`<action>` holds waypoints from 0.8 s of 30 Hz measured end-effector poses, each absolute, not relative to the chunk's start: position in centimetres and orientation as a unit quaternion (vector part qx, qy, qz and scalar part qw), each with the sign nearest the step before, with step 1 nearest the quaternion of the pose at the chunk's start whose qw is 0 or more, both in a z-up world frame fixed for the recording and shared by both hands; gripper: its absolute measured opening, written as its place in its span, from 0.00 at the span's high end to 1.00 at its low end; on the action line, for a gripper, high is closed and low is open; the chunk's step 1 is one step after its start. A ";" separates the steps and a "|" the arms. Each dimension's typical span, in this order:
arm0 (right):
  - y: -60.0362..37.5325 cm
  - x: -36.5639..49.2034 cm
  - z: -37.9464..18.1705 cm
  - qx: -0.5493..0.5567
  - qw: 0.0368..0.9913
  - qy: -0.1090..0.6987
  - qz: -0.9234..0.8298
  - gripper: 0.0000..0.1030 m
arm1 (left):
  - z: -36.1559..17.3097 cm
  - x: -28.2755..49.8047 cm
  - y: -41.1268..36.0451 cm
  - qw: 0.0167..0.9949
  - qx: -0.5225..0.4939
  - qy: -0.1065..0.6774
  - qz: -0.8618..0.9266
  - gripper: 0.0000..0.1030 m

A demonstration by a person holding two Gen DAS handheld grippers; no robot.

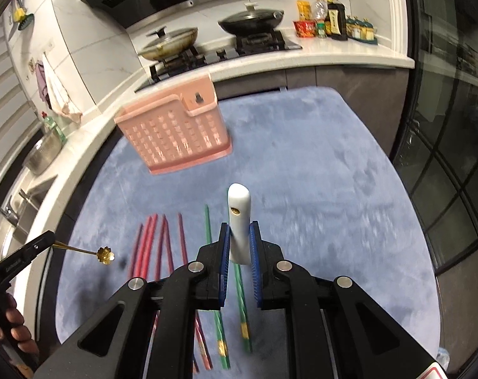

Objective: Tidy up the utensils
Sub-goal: 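Lift both spoons and carry them over the pink basket with both tools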

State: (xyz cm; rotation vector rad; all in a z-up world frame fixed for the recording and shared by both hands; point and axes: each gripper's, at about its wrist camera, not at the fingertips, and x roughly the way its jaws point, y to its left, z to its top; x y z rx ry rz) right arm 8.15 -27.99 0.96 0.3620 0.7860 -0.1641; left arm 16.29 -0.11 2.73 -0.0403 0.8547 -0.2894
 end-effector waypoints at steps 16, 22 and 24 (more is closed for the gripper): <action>-30.4 23.8 9.6 0.194 0.938 0.284 -0.027 0.88 | 15.3 27.9 -6.0 0.942 -0.009 0.289 -0.171 0.99; -30.6 28.5 7.1 0.209 0.926 0.315 -0.023 0.88 | 13.4 31.8 -7.6 0.936 -0.005 0.308 -0.169 0.99; -30.7 29.4 6.1 0.213 0.921 0.324 -0.024 0.88 | 12.4 32.7 -7.8 0.934 -0.006 0.317 -0.168 0.99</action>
